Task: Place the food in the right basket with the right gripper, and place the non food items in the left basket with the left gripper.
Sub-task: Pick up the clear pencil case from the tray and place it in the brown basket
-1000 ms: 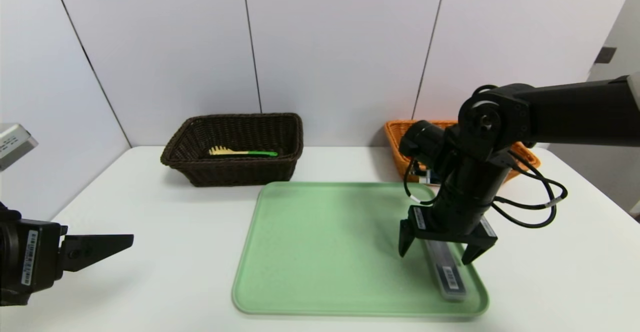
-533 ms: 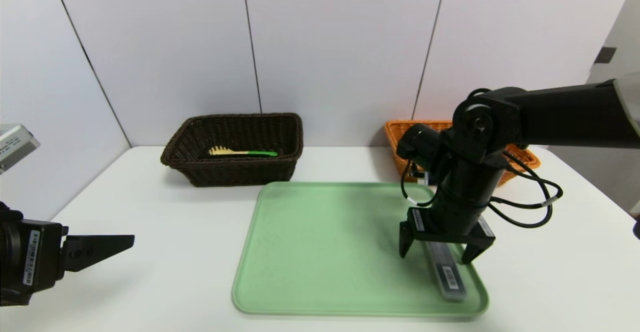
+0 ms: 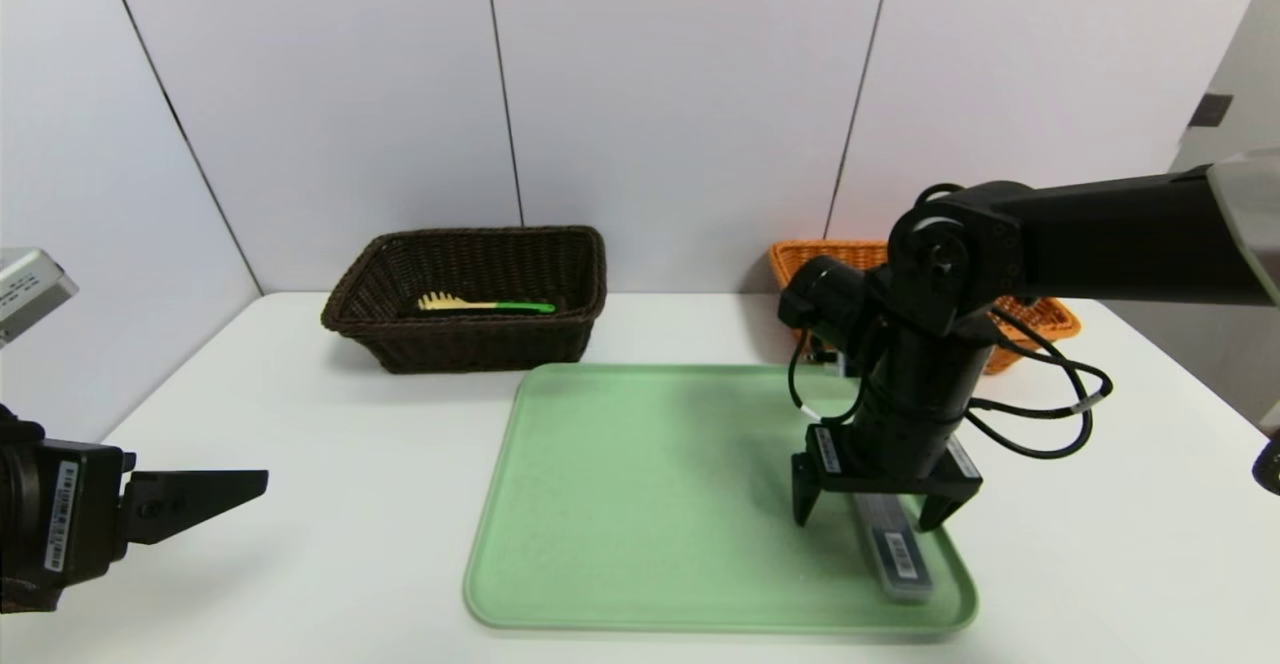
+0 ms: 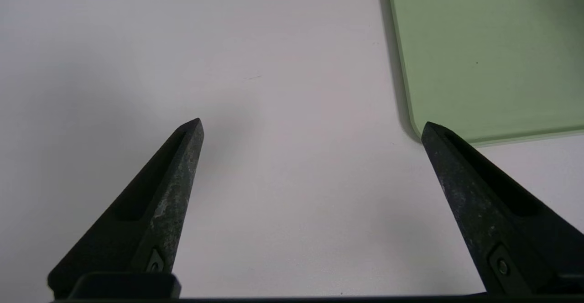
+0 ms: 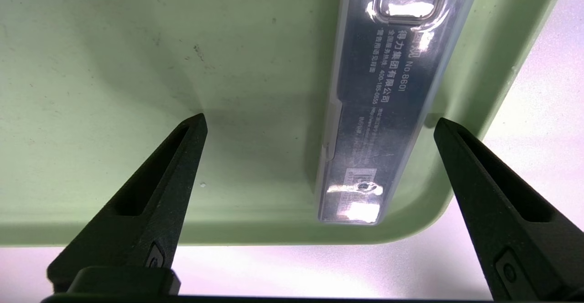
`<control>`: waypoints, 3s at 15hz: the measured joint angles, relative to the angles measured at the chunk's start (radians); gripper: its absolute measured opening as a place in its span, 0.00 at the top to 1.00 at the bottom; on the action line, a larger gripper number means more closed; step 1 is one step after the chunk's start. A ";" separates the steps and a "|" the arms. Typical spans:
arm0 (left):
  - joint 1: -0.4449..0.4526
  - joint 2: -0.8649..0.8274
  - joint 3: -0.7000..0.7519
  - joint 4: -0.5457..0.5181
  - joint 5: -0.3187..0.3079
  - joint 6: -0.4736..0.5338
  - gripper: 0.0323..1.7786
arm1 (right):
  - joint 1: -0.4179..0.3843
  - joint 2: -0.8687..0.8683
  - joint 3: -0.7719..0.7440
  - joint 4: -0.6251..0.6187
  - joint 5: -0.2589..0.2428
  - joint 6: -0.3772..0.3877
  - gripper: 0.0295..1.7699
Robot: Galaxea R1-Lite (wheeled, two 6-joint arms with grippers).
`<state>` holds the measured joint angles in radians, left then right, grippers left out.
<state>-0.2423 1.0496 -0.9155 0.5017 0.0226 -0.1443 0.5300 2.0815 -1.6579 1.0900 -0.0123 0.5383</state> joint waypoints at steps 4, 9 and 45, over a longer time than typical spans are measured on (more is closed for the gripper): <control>0.000 -0.001 -0.003 0.000 0.000 0.000 0.05 | 0.001 0.001 0.000 0.003 -0.003 0.000 0.22; 0.000 -0.004 -0.003 0.000 0.001 -0.002 0.05 | 0.001 0.001 0.001 0.004 -0.003 0.000 0.57; 0.000 -0.050 0.020 0.001 0.050 -0.069 0.05 | 0.250 0.324 -0.301 -1.541 -0.221 -0.431 0.70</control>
<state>-0.2423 0.9996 -0.8953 0.5026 0.0730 -0.2130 0.7802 2.4053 -1.9585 -0.4513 -0.2338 0.1072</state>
